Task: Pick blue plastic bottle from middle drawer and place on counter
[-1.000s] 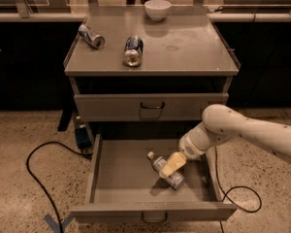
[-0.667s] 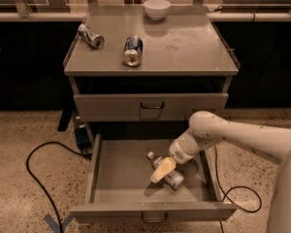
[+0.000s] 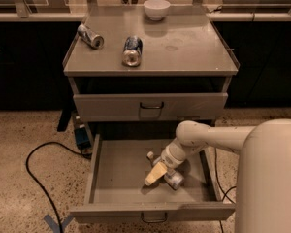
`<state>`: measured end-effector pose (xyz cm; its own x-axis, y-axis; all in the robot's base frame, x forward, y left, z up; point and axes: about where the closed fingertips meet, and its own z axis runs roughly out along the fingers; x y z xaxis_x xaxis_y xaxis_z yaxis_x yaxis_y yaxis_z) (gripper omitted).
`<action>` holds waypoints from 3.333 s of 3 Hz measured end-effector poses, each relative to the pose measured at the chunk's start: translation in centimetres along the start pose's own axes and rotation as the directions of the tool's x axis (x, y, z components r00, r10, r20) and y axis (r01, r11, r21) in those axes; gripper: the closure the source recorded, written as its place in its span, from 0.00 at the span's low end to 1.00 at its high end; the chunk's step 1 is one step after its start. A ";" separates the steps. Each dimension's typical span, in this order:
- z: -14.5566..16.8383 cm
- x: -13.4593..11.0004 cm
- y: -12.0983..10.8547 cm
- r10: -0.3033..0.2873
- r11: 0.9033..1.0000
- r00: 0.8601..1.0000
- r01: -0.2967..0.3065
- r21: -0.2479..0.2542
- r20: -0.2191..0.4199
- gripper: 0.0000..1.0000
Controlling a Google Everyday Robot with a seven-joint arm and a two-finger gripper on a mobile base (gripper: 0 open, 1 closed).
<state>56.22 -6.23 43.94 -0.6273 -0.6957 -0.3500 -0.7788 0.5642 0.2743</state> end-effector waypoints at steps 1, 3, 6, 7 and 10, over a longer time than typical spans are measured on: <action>1.2 1.3 -1.3 0.073 0.997 0.997 -0.073 0.011 0.014 0.00; 2.1 2.3 -1.9 0.083 0.994 0.996 -0.080 -0.068 0.036 0.00; 5.0 4.1 -2.5 0.133 0.970 0.988 -0.114 -0.214 0.078 0.00; 4.9 4.2 -2.7 0.140 0.978 0.988 -0.128 -0.164 0.068 0.00; 4.6 4.0 -2.9 0.138 0.990 0.987 -0.135 -0.042 0.081 0.00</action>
Offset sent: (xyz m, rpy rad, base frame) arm 0.0023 -0.0101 -0.0177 0.0032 0.0152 -0.0672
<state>56.03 -8.60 37.66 -0.7260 -0.5729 -0.3804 -0.6867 0.6336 0.3563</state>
